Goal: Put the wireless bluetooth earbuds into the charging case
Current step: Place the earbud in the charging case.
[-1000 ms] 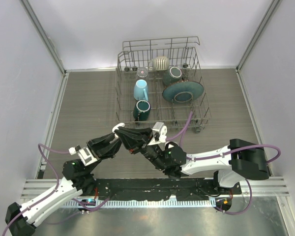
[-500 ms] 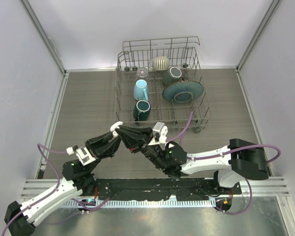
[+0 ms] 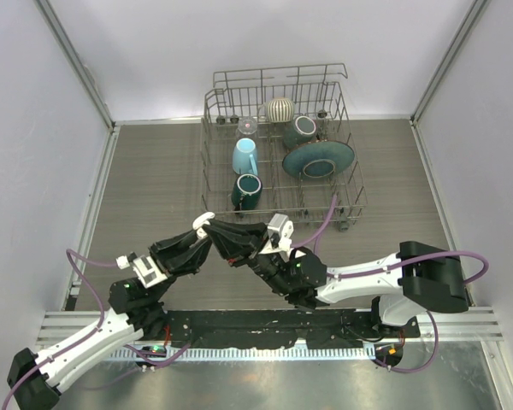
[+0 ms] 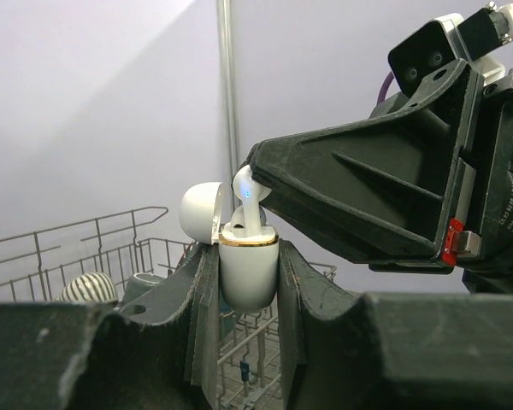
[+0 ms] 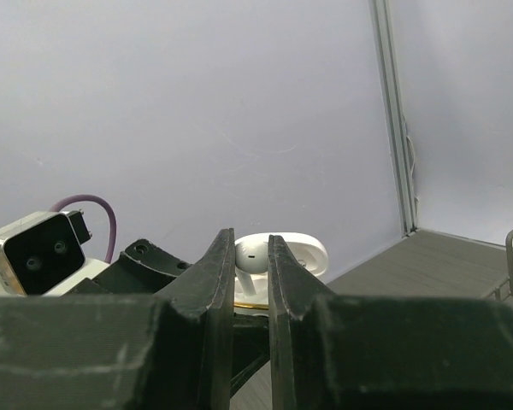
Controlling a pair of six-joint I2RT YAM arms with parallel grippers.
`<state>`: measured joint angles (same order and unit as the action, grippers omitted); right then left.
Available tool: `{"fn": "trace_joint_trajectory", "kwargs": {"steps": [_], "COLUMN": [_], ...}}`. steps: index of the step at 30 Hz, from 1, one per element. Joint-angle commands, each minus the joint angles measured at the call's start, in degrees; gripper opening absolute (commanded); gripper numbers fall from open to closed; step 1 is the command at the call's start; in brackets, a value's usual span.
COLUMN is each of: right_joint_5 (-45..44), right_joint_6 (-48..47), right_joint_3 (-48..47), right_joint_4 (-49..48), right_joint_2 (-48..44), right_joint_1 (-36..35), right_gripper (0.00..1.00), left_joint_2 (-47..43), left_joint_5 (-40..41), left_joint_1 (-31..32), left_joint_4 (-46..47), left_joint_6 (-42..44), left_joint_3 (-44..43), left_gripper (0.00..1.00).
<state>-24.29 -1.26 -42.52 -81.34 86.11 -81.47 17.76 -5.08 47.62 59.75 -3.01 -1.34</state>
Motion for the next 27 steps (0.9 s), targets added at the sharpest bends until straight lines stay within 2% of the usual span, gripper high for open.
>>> {"fn": "trace_joint_trajectory", "kwargs": {"steps": [1,15,27], "right_joint_5": [-0.9,-1.9,-0.9], "right_joint_6": [-0.6,-0.7,-2.6], "right_joint_3": [3.1,3.6,-0.2], "right_joint_4": [-13.6,-12.4,-12.7], "right_joint_2": [-0.9,-2.1,-2.3], "right_joint_1": [-0.4,-0.7,-0.6], "right_gripper": [0.01,0.01,0.01], "left_joint_2": [-1.1,-1.4,-2.0], "left_joint_5": [2.9,1.9,-2.1], "left_joint_1": [0.0,0.0,0.0], "left_joint_4": [10.2,7.8,1.3], "left_joint_6": [1.0,2.1,2.2], "left_joint_3": [0.0,-0.1,-1.0], "left_gripper": [0.0,0.0,0.0]}}
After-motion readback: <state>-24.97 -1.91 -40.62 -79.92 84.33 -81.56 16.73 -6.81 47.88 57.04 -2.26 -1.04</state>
